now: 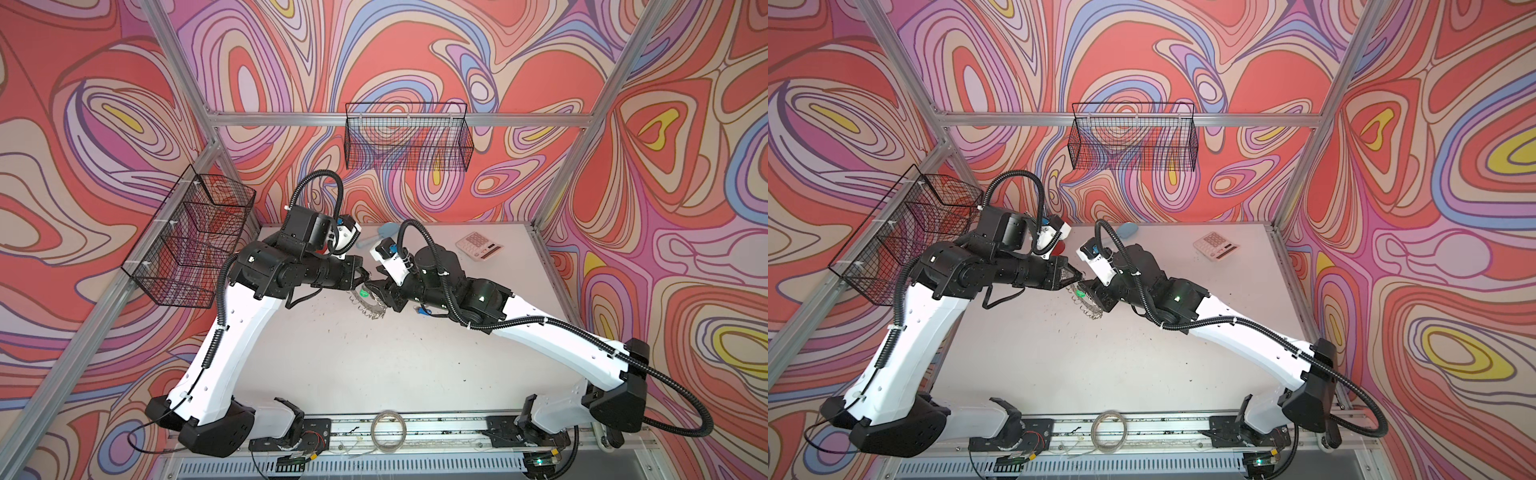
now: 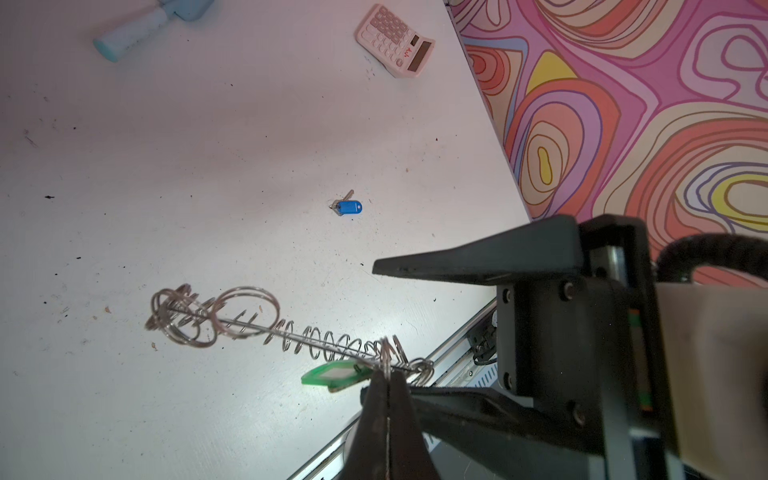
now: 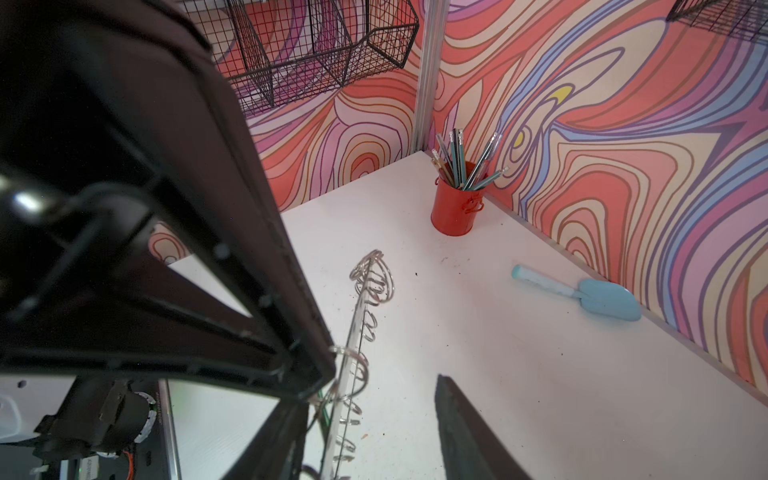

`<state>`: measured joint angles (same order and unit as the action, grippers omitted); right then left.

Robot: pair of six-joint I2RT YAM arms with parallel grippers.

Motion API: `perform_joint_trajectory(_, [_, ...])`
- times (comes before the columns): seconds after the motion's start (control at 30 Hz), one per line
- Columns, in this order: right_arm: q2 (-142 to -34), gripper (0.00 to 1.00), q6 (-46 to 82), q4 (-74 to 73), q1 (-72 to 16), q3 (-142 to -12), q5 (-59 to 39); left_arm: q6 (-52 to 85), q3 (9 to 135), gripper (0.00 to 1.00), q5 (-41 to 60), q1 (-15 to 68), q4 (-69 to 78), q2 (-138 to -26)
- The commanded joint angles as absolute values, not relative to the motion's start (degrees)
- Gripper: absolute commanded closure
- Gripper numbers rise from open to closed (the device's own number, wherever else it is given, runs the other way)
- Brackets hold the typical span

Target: Put the keys on the keyring

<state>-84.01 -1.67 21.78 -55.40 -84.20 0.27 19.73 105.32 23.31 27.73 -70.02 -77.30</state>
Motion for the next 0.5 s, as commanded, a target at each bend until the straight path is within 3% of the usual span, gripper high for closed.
perform_joint_trajectory(0.0, [-83.1,0.58,-3.3,23.3,-54.7,-84.8,6.1,20.0,106.0,1.0,25.1,28.0,-71.9,-74.9])
perform_joint_trajectory(0.27, [-81.0,0.76,-2.7,21.5,-54.8,-81.9,5.2,19.6,105.1,1.0,25.7,28.0,-72.0,-74.4])
perform_joint_trajectory(0.47, [-80.3,1.0,-1.9,20.1,-54.8,-80.4,2.6,18.4,104.3,1.0,26.0,27.9,-72.2,-74.6])
